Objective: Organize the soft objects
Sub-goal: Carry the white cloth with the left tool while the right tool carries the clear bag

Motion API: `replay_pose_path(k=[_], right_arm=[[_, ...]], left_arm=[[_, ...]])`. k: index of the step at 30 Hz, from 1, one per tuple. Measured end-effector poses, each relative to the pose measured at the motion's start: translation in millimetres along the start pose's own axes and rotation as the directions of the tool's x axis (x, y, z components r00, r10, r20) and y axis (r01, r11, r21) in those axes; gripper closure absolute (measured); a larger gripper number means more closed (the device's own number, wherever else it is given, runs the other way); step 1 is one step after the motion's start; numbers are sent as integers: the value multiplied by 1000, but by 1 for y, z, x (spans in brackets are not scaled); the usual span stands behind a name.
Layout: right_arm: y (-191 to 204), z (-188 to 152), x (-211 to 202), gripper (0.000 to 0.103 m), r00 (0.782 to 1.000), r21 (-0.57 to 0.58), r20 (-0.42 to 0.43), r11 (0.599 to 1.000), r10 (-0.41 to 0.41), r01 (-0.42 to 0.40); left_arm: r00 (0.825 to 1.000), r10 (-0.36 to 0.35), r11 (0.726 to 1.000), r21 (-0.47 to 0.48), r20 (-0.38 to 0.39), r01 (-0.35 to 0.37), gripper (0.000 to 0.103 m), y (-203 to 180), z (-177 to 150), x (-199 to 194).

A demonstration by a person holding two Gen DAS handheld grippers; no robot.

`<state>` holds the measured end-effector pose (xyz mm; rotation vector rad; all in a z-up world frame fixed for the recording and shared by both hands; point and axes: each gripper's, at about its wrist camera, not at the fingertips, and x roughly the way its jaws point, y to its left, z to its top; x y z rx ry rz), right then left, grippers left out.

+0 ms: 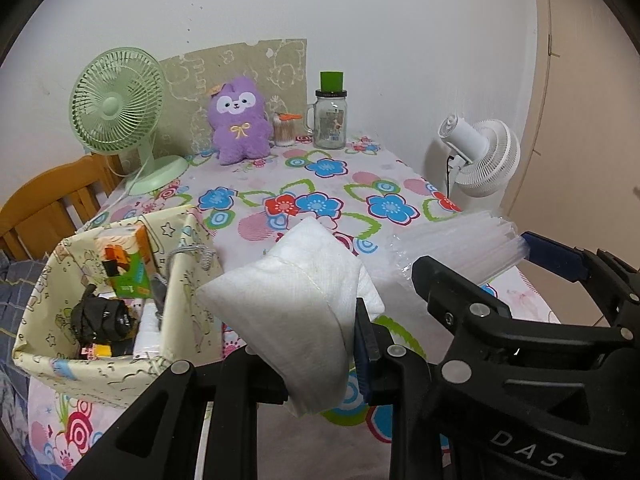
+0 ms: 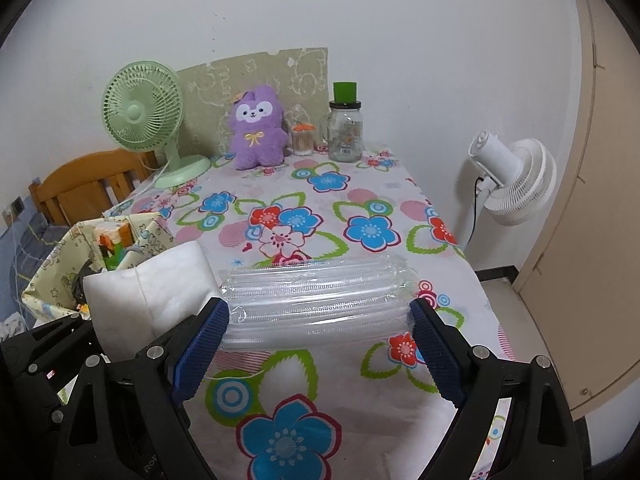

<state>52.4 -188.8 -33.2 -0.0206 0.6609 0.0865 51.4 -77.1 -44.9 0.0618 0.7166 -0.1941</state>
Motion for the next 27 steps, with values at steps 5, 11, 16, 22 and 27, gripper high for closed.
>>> replay_pose_path(k=[5, 11, 16, 22, 27], right_arm=[[6, 1, -7, 11, 1000, 0, 11, 1000, 12, -12], [15, 4, -14, 11, 999, -7, 26, 1000, 23, -22], [23, 7, -18, 11, 999, -11, 35, 999, 34, -33], [34, 12, -20, 11, 998, -18, 37, 999, 51, -50], [41, 16, -20, 11, 997, -19, 39, 998, 67, -66]], left_arm=[[1000, 12, 1000, 2, 19, -12, 80, 4, -1, -11], [999, 25, 1000, 1, 33, -25, 80, 11, 1, -18], [999, 27, 1000, 0, 39, -27, 80, 17, 2, -22], [998, 36, 999, -4, 42, -36, 80, 25, 5, -26], [998, 47, 999, -7, 46, -47, 80, 34, 10, -28]])
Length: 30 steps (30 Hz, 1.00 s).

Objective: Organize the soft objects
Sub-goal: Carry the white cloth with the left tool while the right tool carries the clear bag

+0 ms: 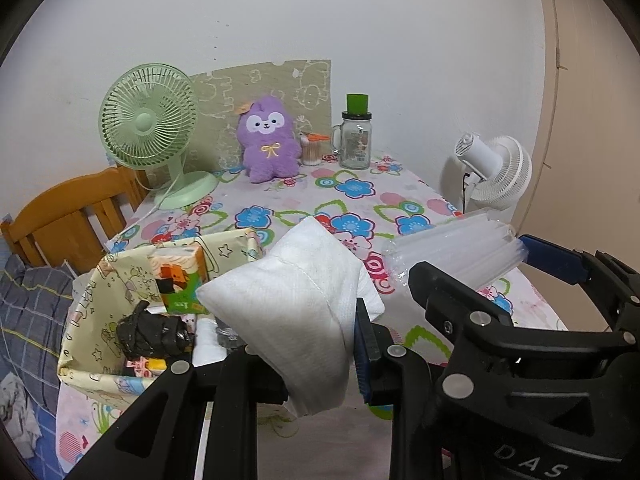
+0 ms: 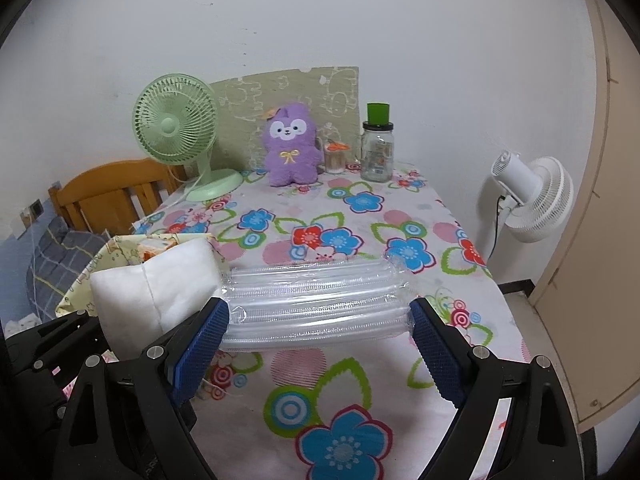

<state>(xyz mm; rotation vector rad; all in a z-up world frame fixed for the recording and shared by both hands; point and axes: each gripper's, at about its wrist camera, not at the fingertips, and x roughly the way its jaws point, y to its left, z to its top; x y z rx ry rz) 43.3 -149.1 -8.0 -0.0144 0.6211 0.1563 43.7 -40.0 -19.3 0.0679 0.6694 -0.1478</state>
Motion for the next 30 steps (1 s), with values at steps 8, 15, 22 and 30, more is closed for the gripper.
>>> replay_pose_path(k=[8, 15, 22, 30], right_arm=[[14, 9, 5, 11, 1000, -16, 1, 1000, 14, -14], [27, 17, 11, 11, 1000, -29, -2, 999, 31, -31], [44, 21, 21, 11, 998, -46, -14, 997, 54, -54], [62, 26, 32, 11, 996, -69, -25, 994, 84, -85]], left_arm=[[1000, 5, 1000, -9, -4, -5, 79, 16, 6, 3], [1000, 15, 1000, -21, -6, -15, 79, 32, 10, 5], [999, 30, 999, -43, -14, -30, 79, 49, 10, 10], [999, 42, 997, -60, -27, -43, 79, 66, 9, 16]])
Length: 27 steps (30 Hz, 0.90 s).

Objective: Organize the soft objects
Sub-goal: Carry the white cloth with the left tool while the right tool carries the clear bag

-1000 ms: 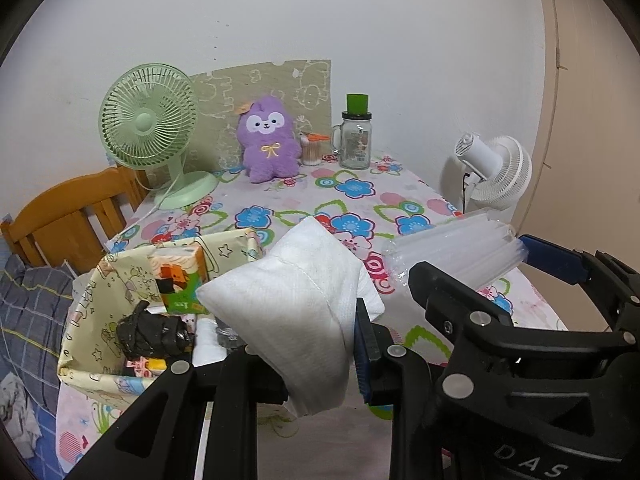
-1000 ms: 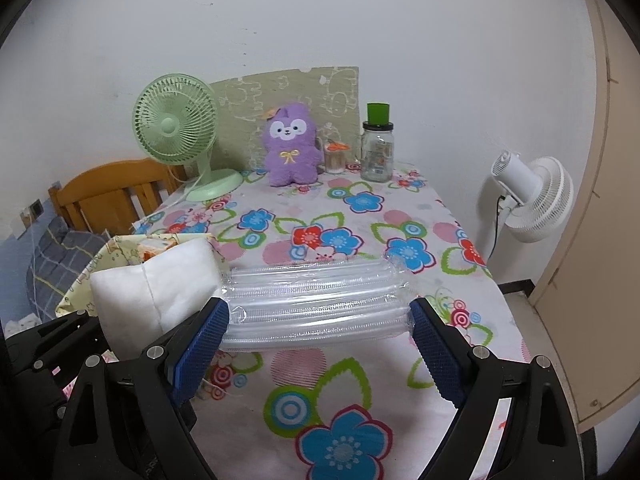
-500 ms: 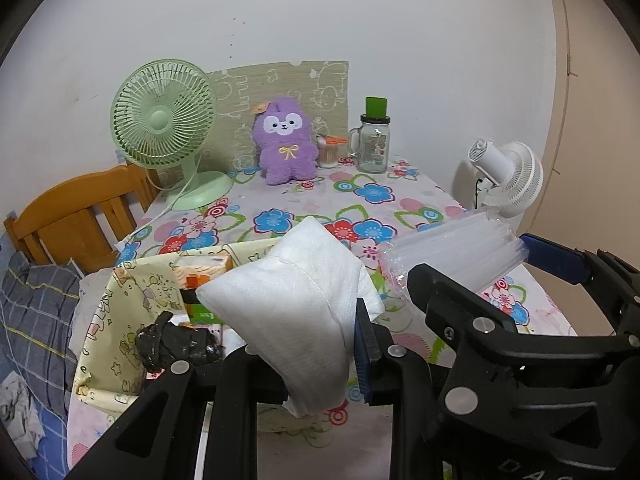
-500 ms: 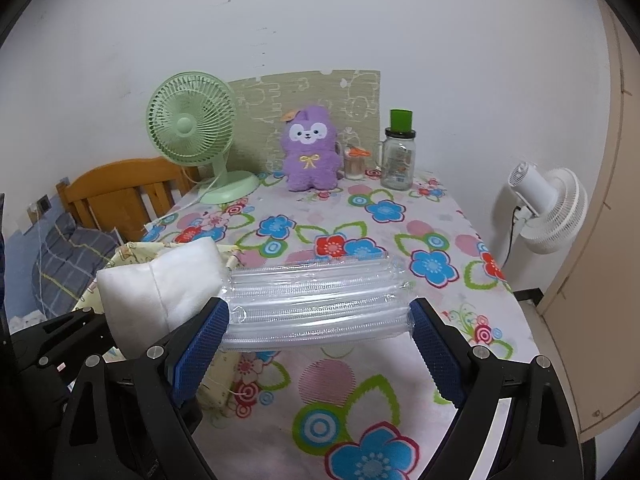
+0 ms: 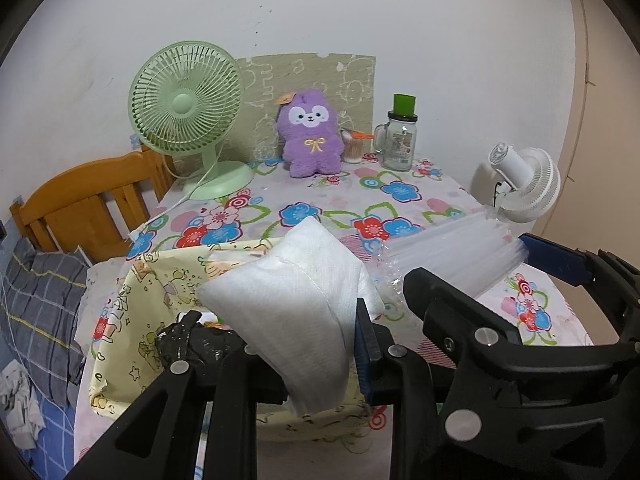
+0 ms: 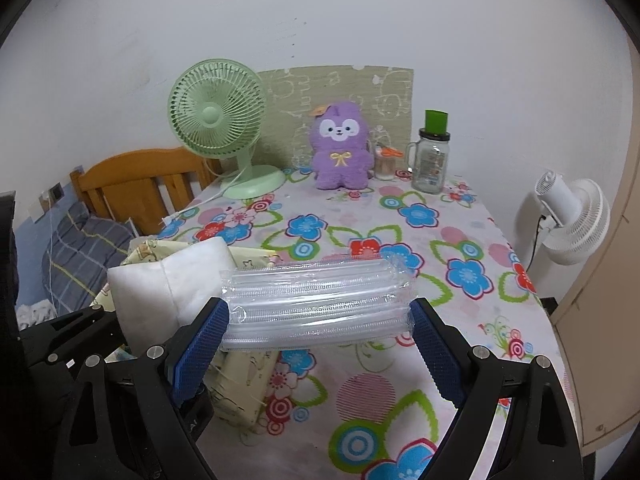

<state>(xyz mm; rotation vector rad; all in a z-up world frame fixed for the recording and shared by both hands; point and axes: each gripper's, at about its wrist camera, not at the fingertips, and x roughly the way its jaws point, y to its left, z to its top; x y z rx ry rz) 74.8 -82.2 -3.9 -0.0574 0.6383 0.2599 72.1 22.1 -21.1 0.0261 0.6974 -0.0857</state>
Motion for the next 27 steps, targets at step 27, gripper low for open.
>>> replay_pose_path(k=[27], right_arm=[[48, 10, 39, 11, 998, -81, -49, 995, 49, -53]], left_arm=[[998, 39, 998, -52, -47, -42, 77, 55, -5, 27]])
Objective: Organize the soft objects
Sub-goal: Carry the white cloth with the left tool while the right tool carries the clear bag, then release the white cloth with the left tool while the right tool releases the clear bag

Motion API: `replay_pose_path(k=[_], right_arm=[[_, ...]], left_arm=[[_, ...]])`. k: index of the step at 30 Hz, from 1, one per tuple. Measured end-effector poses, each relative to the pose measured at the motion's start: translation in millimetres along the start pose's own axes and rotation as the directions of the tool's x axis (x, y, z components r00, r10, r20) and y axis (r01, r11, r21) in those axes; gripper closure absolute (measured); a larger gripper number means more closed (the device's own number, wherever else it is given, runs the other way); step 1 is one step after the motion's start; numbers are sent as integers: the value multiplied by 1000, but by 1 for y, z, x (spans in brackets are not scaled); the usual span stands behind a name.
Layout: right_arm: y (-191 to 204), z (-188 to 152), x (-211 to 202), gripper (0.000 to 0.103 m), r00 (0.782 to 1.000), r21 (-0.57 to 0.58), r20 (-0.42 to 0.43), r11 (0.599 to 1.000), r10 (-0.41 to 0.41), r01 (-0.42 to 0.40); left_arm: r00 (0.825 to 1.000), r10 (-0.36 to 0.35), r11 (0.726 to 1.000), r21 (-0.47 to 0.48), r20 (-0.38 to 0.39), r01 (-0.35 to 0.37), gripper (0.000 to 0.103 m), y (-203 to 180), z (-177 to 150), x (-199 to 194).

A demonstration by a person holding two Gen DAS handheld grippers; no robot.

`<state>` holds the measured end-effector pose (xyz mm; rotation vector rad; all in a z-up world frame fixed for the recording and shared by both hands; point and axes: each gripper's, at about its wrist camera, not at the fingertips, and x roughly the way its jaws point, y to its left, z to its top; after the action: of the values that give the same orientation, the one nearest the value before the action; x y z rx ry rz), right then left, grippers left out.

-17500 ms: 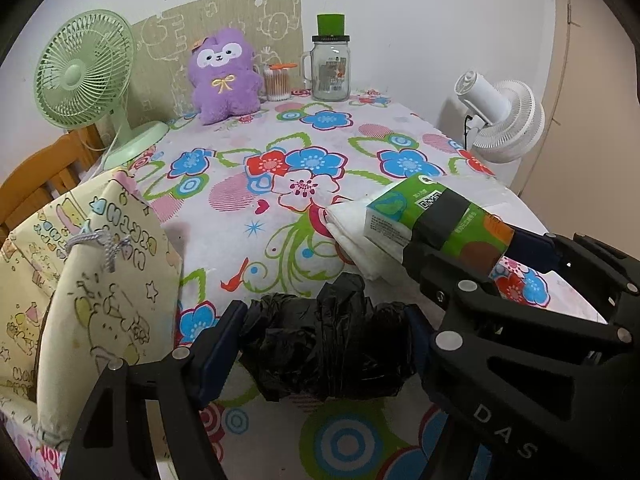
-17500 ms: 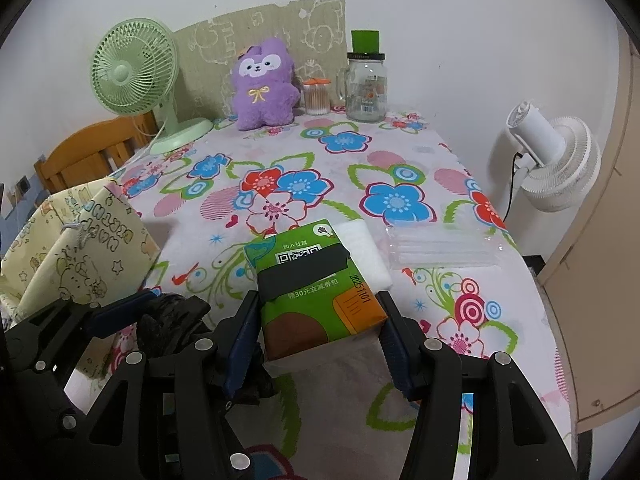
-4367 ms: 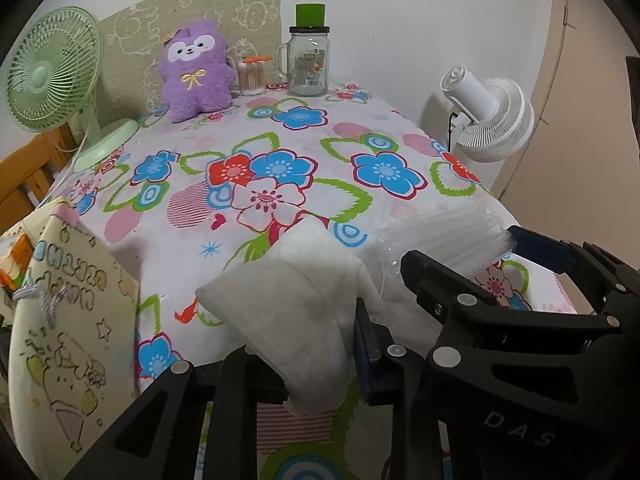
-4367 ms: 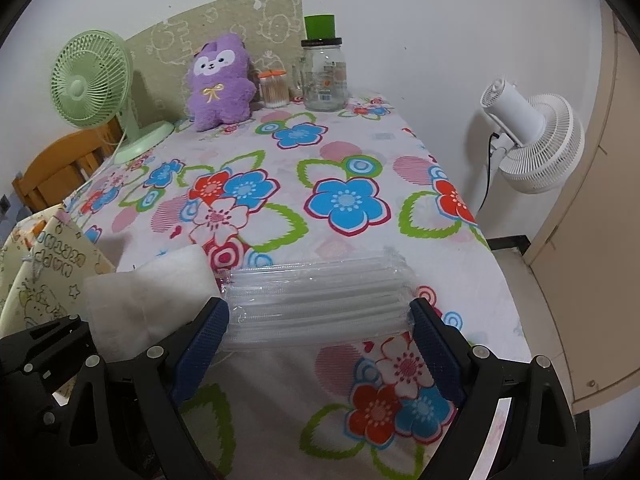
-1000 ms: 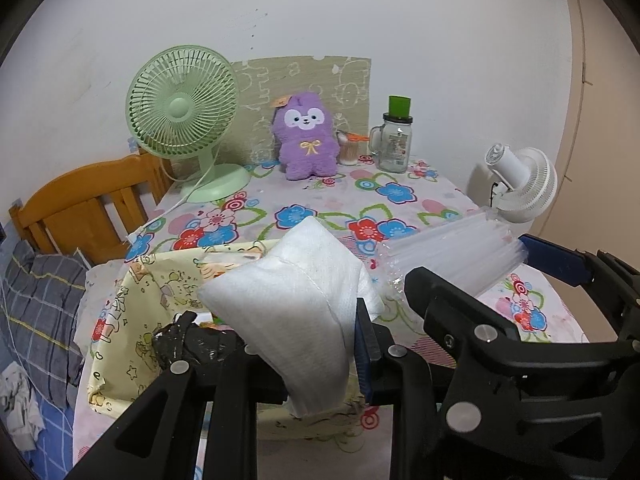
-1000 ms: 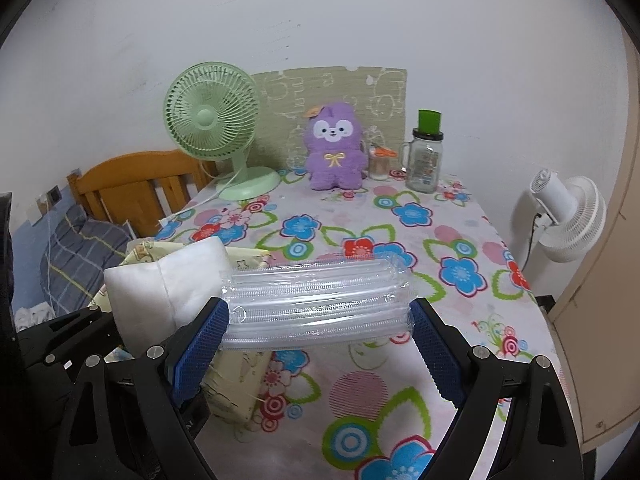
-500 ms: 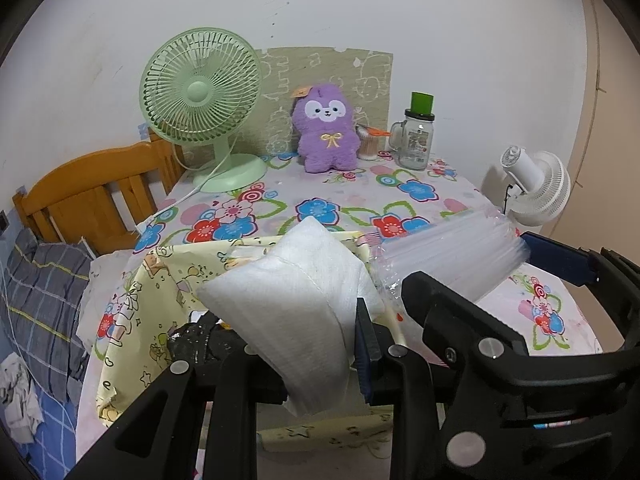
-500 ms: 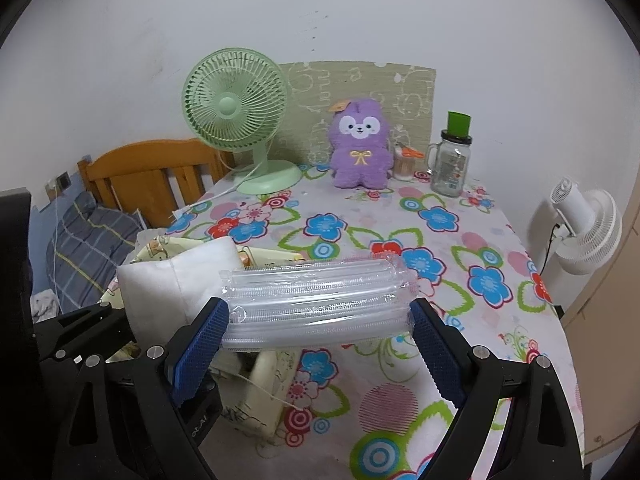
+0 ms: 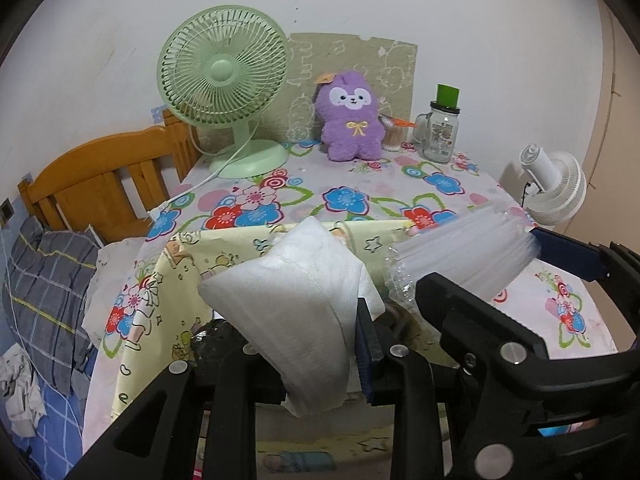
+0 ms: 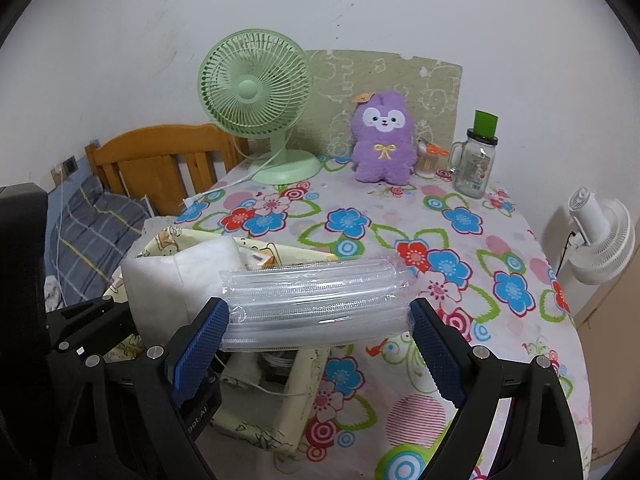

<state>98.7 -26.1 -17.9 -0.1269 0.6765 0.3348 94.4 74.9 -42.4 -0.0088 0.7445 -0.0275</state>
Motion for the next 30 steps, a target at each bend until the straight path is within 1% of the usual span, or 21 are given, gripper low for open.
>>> replay_pose_path(k=[4, 6, 8, 10, 12, 13, 14, 16, 20, 24, 25, 30], right_arm=[[7, 2, 7, 11, 1000, -14, -7, 1000, 3, -3], [10, 3, 10, 11, 1000, -19, -11, 1000, 8, -8], [13, 4, 14, 11, 1000, -24, -17, 1000, 15, -16], [17, 4, 17, 11, 1000, -28, -21, 999, 22, -23], [20, 4, 20, 11, 999, -31, -27, 999, 35, -36], [22, 4, 21, 11, 999, -31, -29, 998, 44, -45], [23, 5, 22, 11, 998, -29, -32, 998, 54, -55], [27, 5, 25, 11, 997, -27, -38, 997, 70, -71], [32, 7, 29, 11, 996, -25, -47, 997, 73, -74], [37, 8, 32, 10, 996, -32, -44, 997, 74, -75], [38, 8, 32, 10, 997, -36, -42, 997, 72, -73], [44, 7, 38, 8, 997, -56, -51, 996, 64, -67]], left_arm=[[1000, 10, 1000, -7, -11, -10, 70, 9, -2, 5], [1000, 21, 1000, -6, -12, -21, 68, 13, -4, 6], [999, 32, 999, -5, -15, -32, 62, 17, -4, 7], [999, 50, 999, -9, -20, -51, 59, 22, -6, 9], [998, 53, 998, -15, -25, -54, 48, 26, -7, 9], [998, 52, 998, -18, -20, -53, 38, 28, -8, 7], [998, 56, 998, -15, -14, -56, 34, 29, -9, 6], [998, 62, 998, -8, -5, -62, 33, 30, -10, 3], [997, 76, 997, -18, -15, -76, 25, 35, -12, 6], [996, 83, 996, -28, -25, -83, 20, 41, -12, 7], [996, 83, 996, -25, -26, -83, 17, 41, -13, 7], [996, 83, 997, -5, -21, -83, 15, 40, -16, 3]])
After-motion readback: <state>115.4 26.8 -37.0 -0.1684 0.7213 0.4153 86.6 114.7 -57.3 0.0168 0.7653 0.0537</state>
